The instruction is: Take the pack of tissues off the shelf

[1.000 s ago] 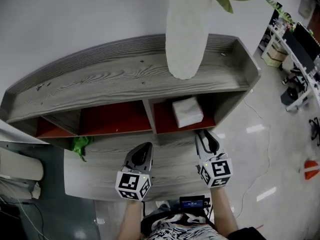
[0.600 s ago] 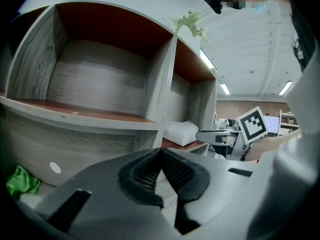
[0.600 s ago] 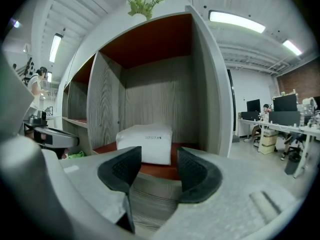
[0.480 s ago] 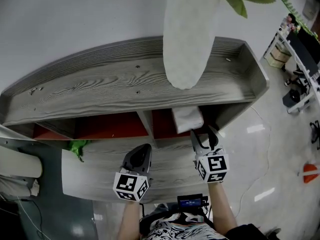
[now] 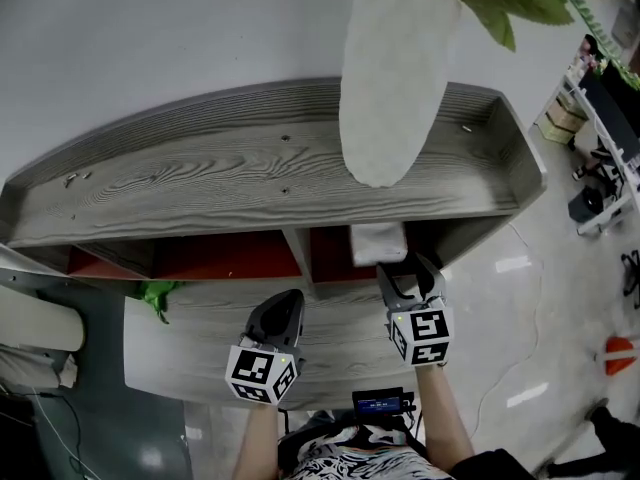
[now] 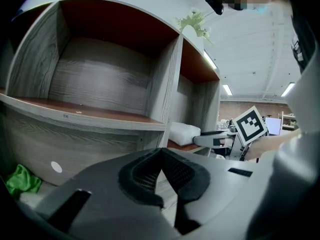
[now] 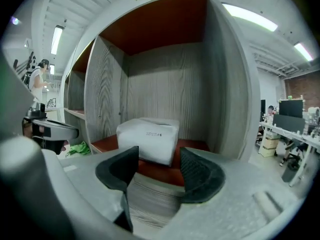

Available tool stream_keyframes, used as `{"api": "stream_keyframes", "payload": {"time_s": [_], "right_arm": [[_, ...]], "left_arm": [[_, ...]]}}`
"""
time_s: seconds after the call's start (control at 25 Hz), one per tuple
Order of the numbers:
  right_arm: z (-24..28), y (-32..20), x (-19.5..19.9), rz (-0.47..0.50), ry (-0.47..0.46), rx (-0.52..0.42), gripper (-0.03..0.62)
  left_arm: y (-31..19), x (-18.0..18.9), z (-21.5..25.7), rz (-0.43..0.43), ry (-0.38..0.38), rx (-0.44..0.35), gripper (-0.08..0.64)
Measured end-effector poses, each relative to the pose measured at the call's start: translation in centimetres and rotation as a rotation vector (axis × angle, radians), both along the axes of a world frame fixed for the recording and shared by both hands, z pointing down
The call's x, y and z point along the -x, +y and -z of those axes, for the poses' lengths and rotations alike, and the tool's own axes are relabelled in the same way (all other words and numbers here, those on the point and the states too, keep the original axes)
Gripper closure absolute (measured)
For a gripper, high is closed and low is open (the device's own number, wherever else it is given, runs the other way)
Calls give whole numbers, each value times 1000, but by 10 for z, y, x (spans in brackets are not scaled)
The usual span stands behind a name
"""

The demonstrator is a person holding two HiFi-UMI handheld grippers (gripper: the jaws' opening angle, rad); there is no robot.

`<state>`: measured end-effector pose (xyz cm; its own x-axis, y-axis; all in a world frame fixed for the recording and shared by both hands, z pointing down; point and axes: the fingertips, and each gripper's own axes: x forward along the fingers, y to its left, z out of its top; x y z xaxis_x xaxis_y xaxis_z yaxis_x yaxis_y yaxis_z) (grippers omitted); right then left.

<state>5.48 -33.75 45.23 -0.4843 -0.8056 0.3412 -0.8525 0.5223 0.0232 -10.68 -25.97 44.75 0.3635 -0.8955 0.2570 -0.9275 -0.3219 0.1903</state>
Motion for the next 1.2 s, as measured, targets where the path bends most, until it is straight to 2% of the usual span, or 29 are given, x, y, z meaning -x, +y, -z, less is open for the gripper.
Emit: {"api": "stream_keyframes", "payload": {"time_s": [0.12,0.28,0.4,0.52,0.72,1.2], "right_arm": [[-2,1,4,26,66,15,353],[-1,-1,7,21,35,34,385],[-2,-3,9,41,40,44,506],[-2,-3,8,37,40,42,529],[1,0,9,36,37,23,555],[10,19,9,8,3,-21,574]], "left_arm": [[-1,3,0,6,-1,0,554],[1,5,0,10,-1,5,554],[1,6,0,12,1,3,554],[3,9,1,15,3,0,554],[9,13,2,22,4,-2,554],[17,21,12,30,20,-27,554]]}}
